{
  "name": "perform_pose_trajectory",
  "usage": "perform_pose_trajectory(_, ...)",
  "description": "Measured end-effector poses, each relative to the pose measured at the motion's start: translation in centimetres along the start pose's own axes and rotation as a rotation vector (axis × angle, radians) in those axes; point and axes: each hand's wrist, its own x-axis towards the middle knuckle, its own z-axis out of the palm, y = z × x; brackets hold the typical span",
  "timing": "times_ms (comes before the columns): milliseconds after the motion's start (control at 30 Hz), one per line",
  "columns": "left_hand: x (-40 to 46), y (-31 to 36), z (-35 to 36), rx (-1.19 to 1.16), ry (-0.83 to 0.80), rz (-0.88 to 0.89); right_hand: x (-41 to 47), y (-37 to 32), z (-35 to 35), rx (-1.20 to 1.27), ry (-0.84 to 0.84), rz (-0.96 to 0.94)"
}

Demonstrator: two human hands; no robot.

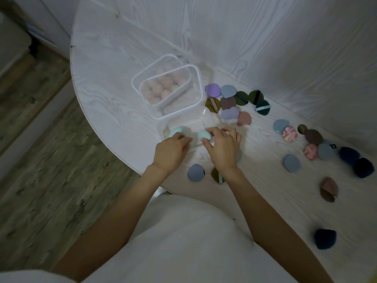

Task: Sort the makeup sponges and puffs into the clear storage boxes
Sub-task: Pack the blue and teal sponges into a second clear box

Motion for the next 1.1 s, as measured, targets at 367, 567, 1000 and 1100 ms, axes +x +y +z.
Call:
perform_pose_trajectory(367, 0.4, -0.8, -0.3, -0.029, 0.077, 0.033, -0.2, -0.3, -0.2, 0.046, 0.048, 0.018)
perform_pose_trajectory(567, 0.2, -0.6, -0.9, 0.069, 0.002, 0.063, -0.1, -0.4, -0.2, 0.025, 0.033, 0.009)
perform_pose_trajectory(1000, -1.7, -0.2, 0.6, 0.082, 0.01, 0.119, 2.5, -2.5, -2.2, -0.202, -0.104, -0.19)
perform_pose_trajectory(1100, -2.0, -0.5, 0.9, 0.078, 0.074, 0.156, 3.1, -3.9, -1.3, -0.314, -0.198, -0.248)
